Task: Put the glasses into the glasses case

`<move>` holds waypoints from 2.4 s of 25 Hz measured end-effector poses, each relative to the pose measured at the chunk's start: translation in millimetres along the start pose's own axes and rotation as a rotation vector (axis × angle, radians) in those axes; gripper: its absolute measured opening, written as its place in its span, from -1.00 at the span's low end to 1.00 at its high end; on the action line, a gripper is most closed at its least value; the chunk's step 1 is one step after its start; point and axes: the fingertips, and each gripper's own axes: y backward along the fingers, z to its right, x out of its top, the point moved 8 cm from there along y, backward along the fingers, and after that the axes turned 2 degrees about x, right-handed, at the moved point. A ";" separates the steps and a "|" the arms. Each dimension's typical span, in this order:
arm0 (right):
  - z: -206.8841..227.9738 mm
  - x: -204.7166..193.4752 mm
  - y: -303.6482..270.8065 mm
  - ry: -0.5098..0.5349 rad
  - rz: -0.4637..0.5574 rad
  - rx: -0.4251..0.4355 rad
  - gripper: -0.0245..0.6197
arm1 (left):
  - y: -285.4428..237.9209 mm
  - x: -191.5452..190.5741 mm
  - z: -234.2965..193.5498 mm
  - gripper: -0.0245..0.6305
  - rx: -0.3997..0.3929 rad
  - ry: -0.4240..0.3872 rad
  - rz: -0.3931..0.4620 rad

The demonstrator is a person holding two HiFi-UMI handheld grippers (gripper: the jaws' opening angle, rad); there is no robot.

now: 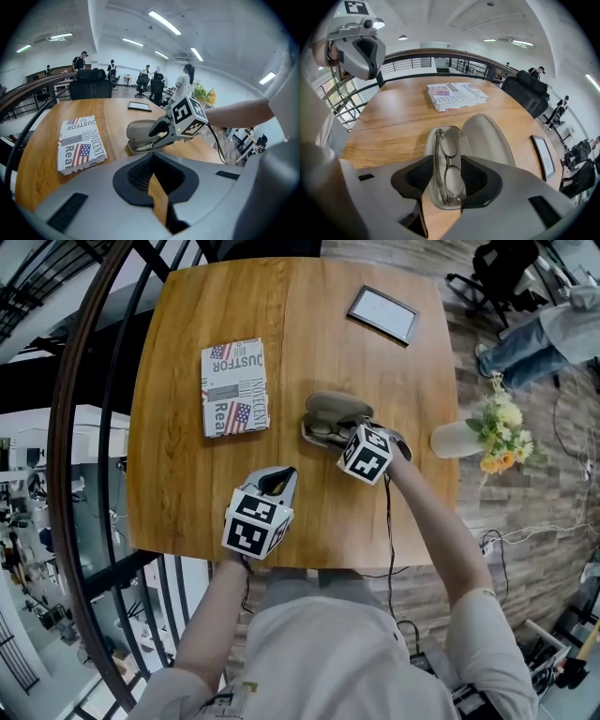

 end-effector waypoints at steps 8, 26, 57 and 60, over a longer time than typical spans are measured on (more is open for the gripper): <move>-0.2 8.8 53.4 -0.122 0.122 -0.072 -0.36 | 22.7 15.7 7.9 -0.87 0.010 -0.053 0.049; -48.8 79.8 284.2 -0.223 0.641 -0.349 -0.77 | 176.2 129.7 49.8 -0.87 0.143 -0.306 0.404; -179.2 67.6 438.2 -0.310 0.995 -0.497 -0.84 | 273.7 123.1 119.1 -0.87 0.153 -0.345 0.625; -184.5 62.6 430.0 -0.330 0.967 -0.498 -0.84 | 269.0 114.9 120.1 -0.87 0.141 -0.332 0.599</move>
